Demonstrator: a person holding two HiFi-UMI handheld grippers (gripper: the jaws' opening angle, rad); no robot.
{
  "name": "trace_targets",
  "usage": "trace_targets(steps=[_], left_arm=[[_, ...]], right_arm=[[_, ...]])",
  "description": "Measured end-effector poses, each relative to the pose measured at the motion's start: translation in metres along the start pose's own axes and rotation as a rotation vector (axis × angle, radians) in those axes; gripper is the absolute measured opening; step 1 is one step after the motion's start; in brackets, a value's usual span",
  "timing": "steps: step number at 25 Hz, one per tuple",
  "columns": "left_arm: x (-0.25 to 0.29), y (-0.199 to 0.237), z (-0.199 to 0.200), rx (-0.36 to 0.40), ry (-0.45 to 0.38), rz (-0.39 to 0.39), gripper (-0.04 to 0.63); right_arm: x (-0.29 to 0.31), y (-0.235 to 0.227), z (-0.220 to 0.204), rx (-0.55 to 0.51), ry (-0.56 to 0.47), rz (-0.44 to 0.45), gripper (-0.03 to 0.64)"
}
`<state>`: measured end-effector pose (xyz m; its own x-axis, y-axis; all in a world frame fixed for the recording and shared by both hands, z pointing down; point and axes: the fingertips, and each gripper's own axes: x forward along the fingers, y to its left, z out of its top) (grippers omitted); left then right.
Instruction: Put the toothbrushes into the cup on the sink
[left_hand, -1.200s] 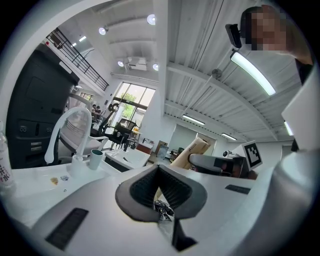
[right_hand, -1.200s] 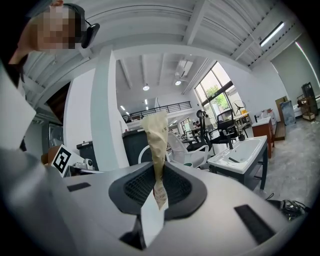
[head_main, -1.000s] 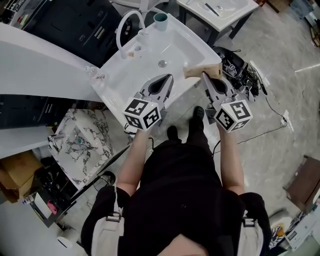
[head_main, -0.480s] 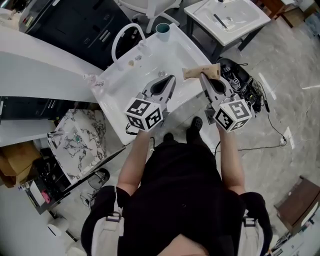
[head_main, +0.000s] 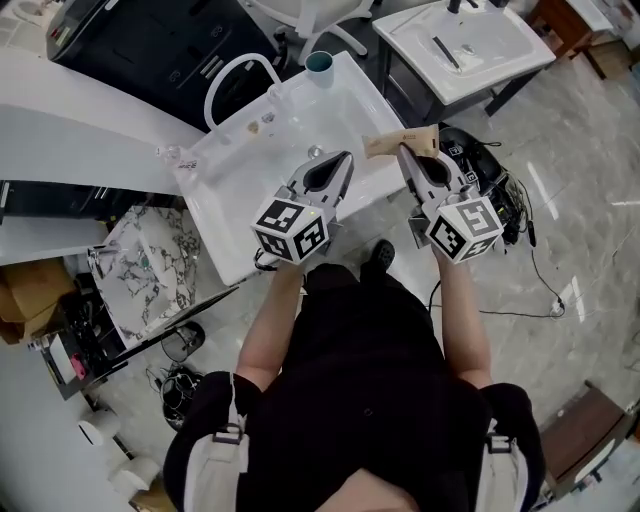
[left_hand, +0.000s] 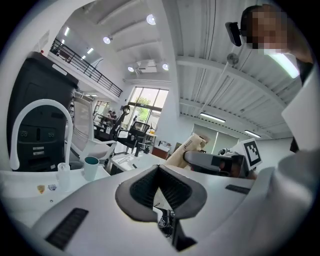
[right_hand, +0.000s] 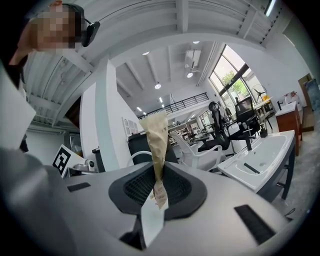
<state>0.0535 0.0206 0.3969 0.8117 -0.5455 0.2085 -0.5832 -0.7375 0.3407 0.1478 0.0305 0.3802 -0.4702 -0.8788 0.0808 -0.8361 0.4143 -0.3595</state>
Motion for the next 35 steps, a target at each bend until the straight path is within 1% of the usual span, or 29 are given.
trace_targets(steps=[8,15,23,35], left_arm=[[0.021,-0.013,-0.007,-0.015,0.003,0.043,0.008],[0.022,-0.004,-0.004,-0.02,-0.004,0.076,0.009],[0.03,0.022,0.008,-0.034,-0.033,0.087,0.008],[0.043,0.069,0.046,-0.039,-0.097,0.095,0.008]], right_arm=[[-0.003,-0.024,0.001,0.016,0.025,0.042,0.061],[0.015,-0.03,-0.002,0.025,0.049,0.073,0.061],[0.048,-0.031,0.01,-0.003,0.055,0.093,0.061],[0.108,-0.033,0.04,-0.067,0.056,0.121,0.061]])
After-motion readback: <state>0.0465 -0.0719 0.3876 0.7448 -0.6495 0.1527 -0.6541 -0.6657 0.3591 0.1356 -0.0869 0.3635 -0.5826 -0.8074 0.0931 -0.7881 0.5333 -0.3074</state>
